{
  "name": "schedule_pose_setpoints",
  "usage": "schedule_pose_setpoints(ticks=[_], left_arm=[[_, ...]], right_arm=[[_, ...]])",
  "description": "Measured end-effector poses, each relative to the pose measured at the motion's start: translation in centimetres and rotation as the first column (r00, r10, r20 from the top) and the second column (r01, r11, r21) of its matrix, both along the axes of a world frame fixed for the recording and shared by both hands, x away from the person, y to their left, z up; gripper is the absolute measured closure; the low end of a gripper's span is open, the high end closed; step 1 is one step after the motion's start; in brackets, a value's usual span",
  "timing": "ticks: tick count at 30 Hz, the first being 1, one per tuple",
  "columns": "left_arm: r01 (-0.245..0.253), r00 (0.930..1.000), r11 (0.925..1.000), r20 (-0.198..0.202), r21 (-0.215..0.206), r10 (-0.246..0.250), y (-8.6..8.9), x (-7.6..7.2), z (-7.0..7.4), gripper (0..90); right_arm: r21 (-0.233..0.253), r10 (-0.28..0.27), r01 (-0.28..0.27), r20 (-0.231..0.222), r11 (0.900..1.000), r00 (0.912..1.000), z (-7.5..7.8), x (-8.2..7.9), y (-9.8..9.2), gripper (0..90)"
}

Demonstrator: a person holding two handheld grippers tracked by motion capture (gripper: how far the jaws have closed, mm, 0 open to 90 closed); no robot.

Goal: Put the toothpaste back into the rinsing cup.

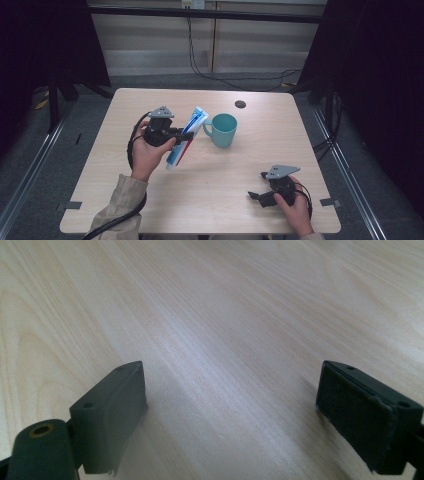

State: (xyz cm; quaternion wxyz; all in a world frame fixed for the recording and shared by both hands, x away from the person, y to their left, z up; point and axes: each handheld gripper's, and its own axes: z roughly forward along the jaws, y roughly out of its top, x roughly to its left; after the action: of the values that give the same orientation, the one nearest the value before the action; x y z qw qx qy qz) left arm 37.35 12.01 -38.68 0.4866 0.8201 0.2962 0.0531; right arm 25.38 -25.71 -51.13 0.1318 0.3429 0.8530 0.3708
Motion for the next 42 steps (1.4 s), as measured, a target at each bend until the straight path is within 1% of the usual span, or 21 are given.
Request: schedule_pose_setpoints(ticks=[3, 5, 11, 12, 13, 14, 15, 18, 23, 28, 34, 37, 42], left_arm=[[-0.005, 1.0000, 0.9998, -0.003, -0.021, 0.005, -0.2, 0.1, 0.0, 73.9], [-0.010, 0.9999, 0.9997, 0.010, -0.022, 0.010, -0.3, 0.1, 0.2, 73.9], [-0.035, 0.9990, 0.9973, 0.027, -0.065, 0.037, -0.8, 0.2, 0.7, 73.8], [-0.035, 0.9990, 0.9973, 0.027, -0.065, 0.037, -0.8, 0.2, 0.7, 73.8], [-0.044, 0.9980, 0.9968, 0.043, -0.066, 0.047, -0.9, 0.2, 0.9, 73.8], [-0.044, 0.9980, 0.9968, 0.043, -0.066, 0.047, -0.9, 0.2, 0.9, 73.8], [-0.048, 0.9976, 0.9956, 0.046, -0.081, 0.052, -1.0, 0.3, 0.9, 73.8], [-0.052, 0.9974, 0.9935, 0.045, -0.102, 0.057, -1.2, 0.4, 1.0, 73.8], [-0.054, 0.9963, 0.9926, 0.061, -0.109, 0.061, -1.7, 0.5, 1.3, 73.8], [-0.069, 0.9947, 0.9894, 0.067, -0.128, 0.078, -1.9, 0.5, 1.5, 73.8], [-0.075, 0.9938, 0.9876, 0.071, -0.138, 0.085, -1.9, 0.3, 1.3, 73.8], [-0.084, 0.9926, 0.9851, 0.074, -0.150, 0.096, -1.9, 0.3, 1.3, 73.8], [-0.086, 0.9911, 0.9855, 0.088, -0.146, 0.100, -2.1, 0.3, 1.3, 73.8]], right_arm=[[0.000, 0.000, 0.000, 0.000, 1.000, 1.0000, 0.0, 0.0, 0.0, 12.0], [0.000, 0.001, -0.001, 0.001, 1.000, 1.0000, 0.0, 0.0, 0.0, 12.0], [0.000, 0.000, 0.000, 0.000, 1.000, 1.0000, 0.0, 0.0, 0.0, 12.0], [0.000, 0.000, 0.000, 0.000, 1.000, 1.0000, 0.0, 0.0, 0.0, 12.0], [0.000, 0.000, 0.000, 0.000, 1.000, 1.0000, 0.0, 0.0, 0.0, 12.0], [0.000, 0.000, 0.000, 0.000, 1.000, 1.0000, 0.0, 0.0, 0.0, 12.0], [0.000, 0.000, 0.000, 0.000, 1.000, 1.0000, 0.0, 0.0, 0.0, 12.0], [0.000, 0.000, 0.000, 0.000, 1.000, 1.0000, 0.0, 0.0, 0.0, 12.0], [0.000, 0.000, 0.000, 0.000, 1.000, 1.0000, 0.0, 0.0, 0.0, 12.0], [0.000, 0.000, 0.000, 0.000, 1.000, 1.0000, 0.0, 0.0, 0.0, 12.1], [0.000, -0.001, 0.001, -0.001, 1.000, 1.0000, 0.0, 0.0, 0.0, 12.0], [0.000, -0.001, 0.001, 0.000, 1.000, 1.0000, 0.0, 0.0, 0.0, 12.0], [0.000, -0.001, 0.001, 0.000, 1.000, 1.0000, 0.0, 0.0, 0.0, 12.0]])
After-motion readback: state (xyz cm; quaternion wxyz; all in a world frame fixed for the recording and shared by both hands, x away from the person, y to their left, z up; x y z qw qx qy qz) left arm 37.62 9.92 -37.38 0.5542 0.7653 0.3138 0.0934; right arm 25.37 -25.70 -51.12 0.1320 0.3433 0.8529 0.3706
